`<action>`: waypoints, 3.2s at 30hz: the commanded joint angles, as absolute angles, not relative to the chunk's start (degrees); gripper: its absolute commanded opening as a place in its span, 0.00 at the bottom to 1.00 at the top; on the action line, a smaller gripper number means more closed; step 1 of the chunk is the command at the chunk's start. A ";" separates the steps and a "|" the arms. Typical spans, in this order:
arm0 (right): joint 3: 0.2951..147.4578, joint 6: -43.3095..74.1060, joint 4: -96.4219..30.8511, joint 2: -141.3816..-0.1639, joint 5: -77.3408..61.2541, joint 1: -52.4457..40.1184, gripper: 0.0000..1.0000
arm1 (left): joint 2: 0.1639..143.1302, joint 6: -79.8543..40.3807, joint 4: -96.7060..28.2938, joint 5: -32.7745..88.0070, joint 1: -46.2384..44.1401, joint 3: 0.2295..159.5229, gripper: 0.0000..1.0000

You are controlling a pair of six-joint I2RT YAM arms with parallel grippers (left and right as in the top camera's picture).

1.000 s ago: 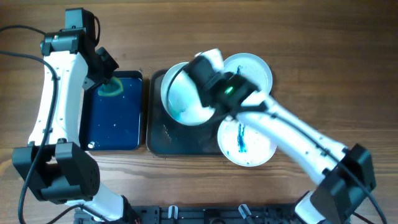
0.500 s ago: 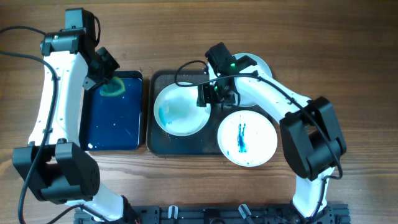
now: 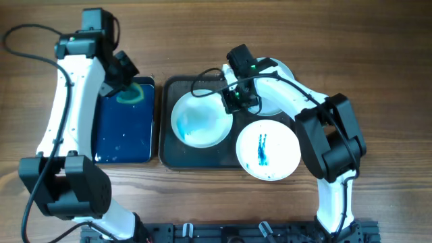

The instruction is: Clean dirty plates on tray and stack at the side

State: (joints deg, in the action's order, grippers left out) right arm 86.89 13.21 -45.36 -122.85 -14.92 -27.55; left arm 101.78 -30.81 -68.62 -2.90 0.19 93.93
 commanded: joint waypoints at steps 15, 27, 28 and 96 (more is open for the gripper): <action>86.56 28.40 -48.18 -121.86 -2.22 -27.35 0.04 | 108.60 -34.76 -35.86 12.45 -22.26 69.23 0.04; 86.56 25.65 -48.05 -121.86 -2.17 -27.35 0.04 | 110.80 -35.92 -37.34 -20.69 -21.63 69.23 0.04; 86.56 25.45 -48.03 -121.86 -2.20 -27.35 0.04 | 110.80 -33.21 -36.05 -17.50 -21.30 69.23 0.04; 88.62 27.83 -54.68 -80.49 -12.14 -5.72 0.04 | 92.79 -30.48 -60.25 0.60 3.97 88.82 0.04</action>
